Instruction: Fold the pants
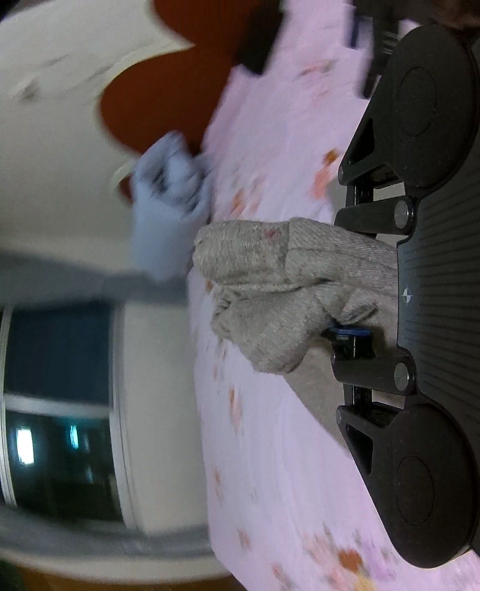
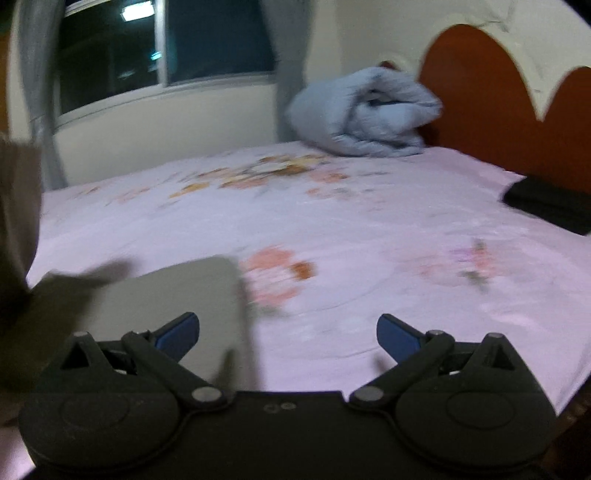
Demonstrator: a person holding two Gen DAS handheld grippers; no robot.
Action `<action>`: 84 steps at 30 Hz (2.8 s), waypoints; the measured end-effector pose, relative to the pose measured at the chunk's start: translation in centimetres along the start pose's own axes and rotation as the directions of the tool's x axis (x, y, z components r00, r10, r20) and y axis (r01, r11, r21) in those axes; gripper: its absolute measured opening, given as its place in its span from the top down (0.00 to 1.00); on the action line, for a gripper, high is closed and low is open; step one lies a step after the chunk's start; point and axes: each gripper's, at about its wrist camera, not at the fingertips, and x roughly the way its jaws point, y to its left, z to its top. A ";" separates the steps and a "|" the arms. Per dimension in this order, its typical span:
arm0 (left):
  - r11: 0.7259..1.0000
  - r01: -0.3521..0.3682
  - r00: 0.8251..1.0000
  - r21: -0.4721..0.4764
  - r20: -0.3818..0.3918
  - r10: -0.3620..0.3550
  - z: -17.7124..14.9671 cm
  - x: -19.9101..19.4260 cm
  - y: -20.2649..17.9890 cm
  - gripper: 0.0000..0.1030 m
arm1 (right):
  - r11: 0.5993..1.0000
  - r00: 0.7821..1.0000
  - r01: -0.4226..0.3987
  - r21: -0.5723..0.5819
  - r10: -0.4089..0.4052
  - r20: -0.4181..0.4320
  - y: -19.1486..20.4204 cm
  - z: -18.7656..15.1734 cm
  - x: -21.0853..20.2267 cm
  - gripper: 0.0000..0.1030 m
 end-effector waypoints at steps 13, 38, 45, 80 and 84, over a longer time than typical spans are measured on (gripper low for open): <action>0.972 0.048 0.984 0.232 -0.180 -0.006 -6.5 4.2 -12.6 0.70 | 0.995 0.998 0.036 0.096 -0.032 -0.050 -6.8 -0.1 1.5 0.06; 0.965 -0.256 0.959 -0.056 -0.144 0.246 -6.3 -5.9 3.0 0.00 | 0.966 0.966 -0.259 -0.020 0.259 -0.014 2.3 2.6 1.0 0.08; 0.959 -0.268 0.953 -0.089 -0.171 0.251 -7.9 -4.7 4.7 0.00 | 0.955 0.982 -0.186 -0.233 0.175 -0.064 7.1 1.5 2.5 0.09; 0.857 -0.086 0.971 -0.507 -0.234 -0.041 -11.4 2.6 9.2 0.00 | 0.693 0.715 -0.451 0.562 0.657 -0.236 -4.2 -1.9 8.3 0.07; 0.858 -0.072 0.971 -0.508 -0.232 -0.057 -11.4 3.5 9.0 0.00 | 0.666 0.678 -0.491 0.562 0.697 -0.234 -3.2 -1.6 9.1 0.05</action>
